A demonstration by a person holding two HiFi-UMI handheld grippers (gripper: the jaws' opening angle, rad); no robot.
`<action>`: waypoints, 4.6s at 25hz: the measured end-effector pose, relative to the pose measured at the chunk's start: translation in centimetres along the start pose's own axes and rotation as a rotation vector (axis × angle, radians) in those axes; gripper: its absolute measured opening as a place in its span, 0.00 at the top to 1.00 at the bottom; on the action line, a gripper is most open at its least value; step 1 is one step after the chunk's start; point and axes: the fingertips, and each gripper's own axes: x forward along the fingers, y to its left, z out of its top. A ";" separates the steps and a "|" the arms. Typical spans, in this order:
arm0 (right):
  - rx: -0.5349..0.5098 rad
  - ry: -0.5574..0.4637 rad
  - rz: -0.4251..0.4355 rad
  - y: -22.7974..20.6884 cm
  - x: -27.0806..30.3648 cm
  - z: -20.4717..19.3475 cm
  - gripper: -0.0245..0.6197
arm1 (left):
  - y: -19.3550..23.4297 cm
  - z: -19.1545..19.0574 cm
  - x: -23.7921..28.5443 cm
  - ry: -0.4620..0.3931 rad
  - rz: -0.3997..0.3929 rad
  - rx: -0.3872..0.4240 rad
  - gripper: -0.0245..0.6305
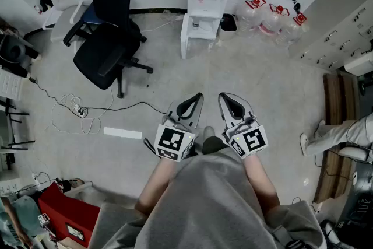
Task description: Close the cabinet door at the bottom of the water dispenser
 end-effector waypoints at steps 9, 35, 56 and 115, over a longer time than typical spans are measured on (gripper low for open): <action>0.011 -0.020 0.052 -3.1 -2.1 0.1 0.95 | -3.0 -0.3 2.9 0.023 0.060 0.008 0.95; 0.139 -0.003 0.115 -11.8 -8.0 -2.5 0.95 | -9.7 -2.5 10.4 0.157 0.128 0.010 0.95; 0.151 0.068 0.038 -12.4 11.6 -4.2 0.95 | 8.5 -3.0 14.4 0.192 0.051 0.037 0.95; 0.399 0.315 -0.302 -33.5 41.0 -22.7 0.95 | 37.1 -16.1 41.4 0.459 -0.098 -0.084 0.95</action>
